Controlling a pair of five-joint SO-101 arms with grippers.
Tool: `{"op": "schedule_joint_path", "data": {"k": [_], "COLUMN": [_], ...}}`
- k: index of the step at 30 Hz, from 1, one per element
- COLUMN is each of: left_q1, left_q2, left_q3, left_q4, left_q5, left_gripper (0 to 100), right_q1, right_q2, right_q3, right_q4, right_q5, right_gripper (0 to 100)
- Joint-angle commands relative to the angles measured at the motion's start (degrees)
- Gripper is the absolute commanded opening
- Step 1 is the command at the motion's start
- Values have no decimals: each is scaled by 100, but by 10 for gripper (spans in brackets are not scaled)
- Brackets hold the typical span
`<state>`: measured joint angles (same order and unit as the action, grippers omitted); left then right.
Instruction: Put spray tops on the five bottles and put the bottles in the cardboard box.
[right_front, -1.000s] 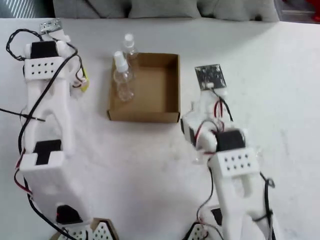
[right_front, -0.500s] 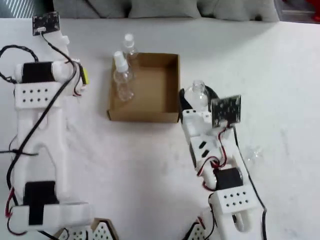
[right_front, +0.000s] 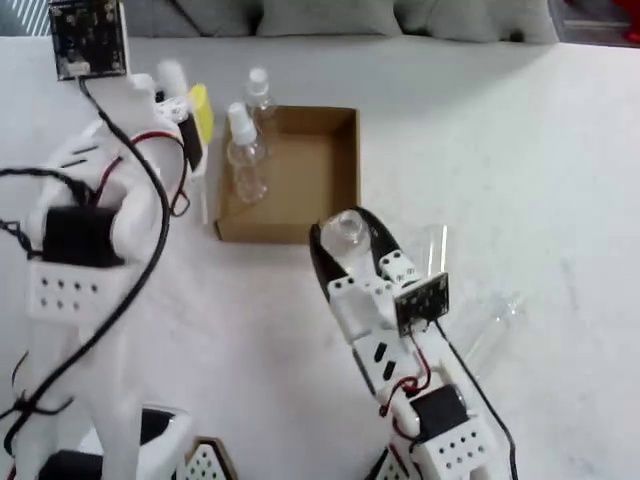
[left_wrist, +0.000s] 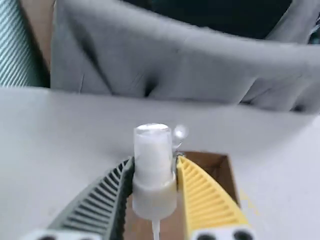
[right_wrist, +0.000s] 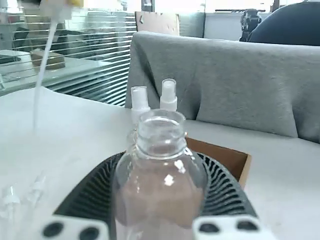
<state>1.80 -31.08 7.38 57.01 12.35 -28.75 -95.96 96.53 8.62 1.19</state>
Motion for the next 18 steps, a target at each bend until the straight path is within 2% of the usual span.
{"op": "schedule_joint_path", "data": {"k": [1, 4, 11, 15, 18], "left_q1": [593, 1059, 2185, 2686, 2844], "left_q2": [-725, -884, -919, -901, -901], "left_q3": [35, 9, -26, -26, -9], "left_q4": [-1064, -1521, -2207, -2303, -2295], "left_q5": [-35, -26, -18, 35, 413], "left_gripper": [20, 20, 20, 20, 20], "right_q1": [-541, -831, -831, -831, -831], "right_q2": [-778, -690, -664, -664, -664], "right_q3": [35, 35, 35, 35, 35], "right_q4": [1182, 1314, 1332, 1332, 1332], "right_q5": [35, 53, 70, 70, 70], "right_gripper": [20, 21, 21, 21, 21]}}
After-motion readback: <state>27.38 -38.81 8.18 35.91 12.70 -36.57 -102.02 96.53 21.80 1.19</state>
